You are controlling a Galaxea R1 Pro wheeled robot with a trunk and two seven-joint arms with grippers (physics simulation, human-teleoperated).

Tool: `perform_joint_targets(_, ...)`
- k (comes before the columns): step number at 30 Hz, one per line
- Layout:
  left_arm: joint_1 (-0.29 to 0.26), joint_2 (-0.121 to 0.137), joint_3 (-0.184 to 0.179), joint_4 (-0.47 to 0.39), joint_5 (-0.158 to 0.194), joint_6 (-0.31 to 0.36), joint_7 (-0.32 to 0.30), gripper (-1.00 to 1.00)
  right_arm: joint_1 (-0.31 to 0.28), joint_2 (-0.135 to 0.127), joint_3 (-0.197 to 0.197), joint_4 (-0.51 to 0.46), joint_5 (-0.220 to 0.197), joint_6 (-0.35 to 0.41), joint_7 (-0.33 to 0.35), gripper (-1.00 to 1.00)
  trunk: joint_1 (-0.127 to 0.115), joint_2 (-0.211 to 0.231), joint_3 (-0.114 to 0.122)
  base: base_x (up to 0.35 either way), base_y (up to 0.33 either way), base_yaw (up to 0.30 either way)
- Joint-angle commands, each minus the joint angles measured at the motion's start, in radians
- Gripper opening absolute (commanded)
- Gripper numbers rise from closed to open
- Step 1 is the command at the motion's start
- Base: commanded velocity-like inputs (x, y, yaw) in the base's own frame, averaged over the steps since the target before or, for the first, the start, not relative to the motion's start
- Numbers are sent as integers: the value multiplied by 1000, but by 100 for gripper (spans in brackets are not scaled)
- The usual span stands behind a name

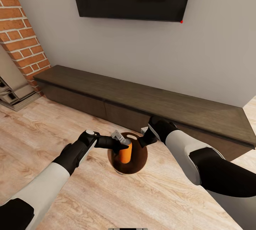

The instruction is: Put the three can of soda from the living room inside the tash can in the kitchen.

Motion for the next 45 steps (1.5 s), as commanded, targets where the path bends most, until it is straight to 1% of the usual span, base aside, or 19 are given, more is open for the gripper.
perform_joint_targets(1, 0, 0, -4, 58, -19, -6, 6, -100, -4, 0, -28, -2, -92, 15, 14, -100, 0, 0, 0, 0, 0, 0)
perform_joint_targets(6, 0, -1, -21, 60, -20, -5, 9, -100, -24, 0, -29, 2, -92, 15, 21, -100, 0, 0, 0, 0, 0, 0)
perform_joint_targets(12, 0, -1, -34, 60, -20, -5, 10, -100, -33, 0, -29, -2, -92, 15, 68, -100, 0, 0, 0, 0, 0, 0)
perform_joint_targets(17, 0, -2, -36, 59, -20, -5, 10, -100, -35, 0, -30, -3, -92, 15, 79, -100, 0, 0, 0, 0, 0, 0)
perform_joint_targets(28, 0, -1, -35, 59, -18, -7, 10, -100, -35, 0, -30, 2, -92, 15, 81, -100, 0, 0, 0, 0, 0, 0)
perform_joint_targets(29, 0, 0, -35, 60, -18, -7, 10, 100, -35, 0, -30, 2, -92, 15, 81, -100, 0, 0, 0, 0, 0, 0)
perform_joint_targets(41, 0, 1, -34, 50, -15, -15, 9, 100, -34, 0, -31, 3, -92, 15, 81, -100, 0, 0, 0, 0, 0, 0)
perform_joint_targets(42, 0, 4, -33, 37, -13, -16, 7, 100, -34, 0, -31, 3, -92, 15, 81, -100, 0, 0, 0, 0, 0, 0)
perform_joint_targets(43, 0, 8, -29, -16, -10, -13, 3, 100, -33, 0, -31, 3, -91, 15, 81, -100, 0, 0, 0, 0, 0, 0)
perform_joint_targets(45, 1, 12, -26, -67, -7, -9, -1, 100, -33, 0, -32, 3, -91, 15, 81, -100, 0, 0, 0, 0, 0, 0)
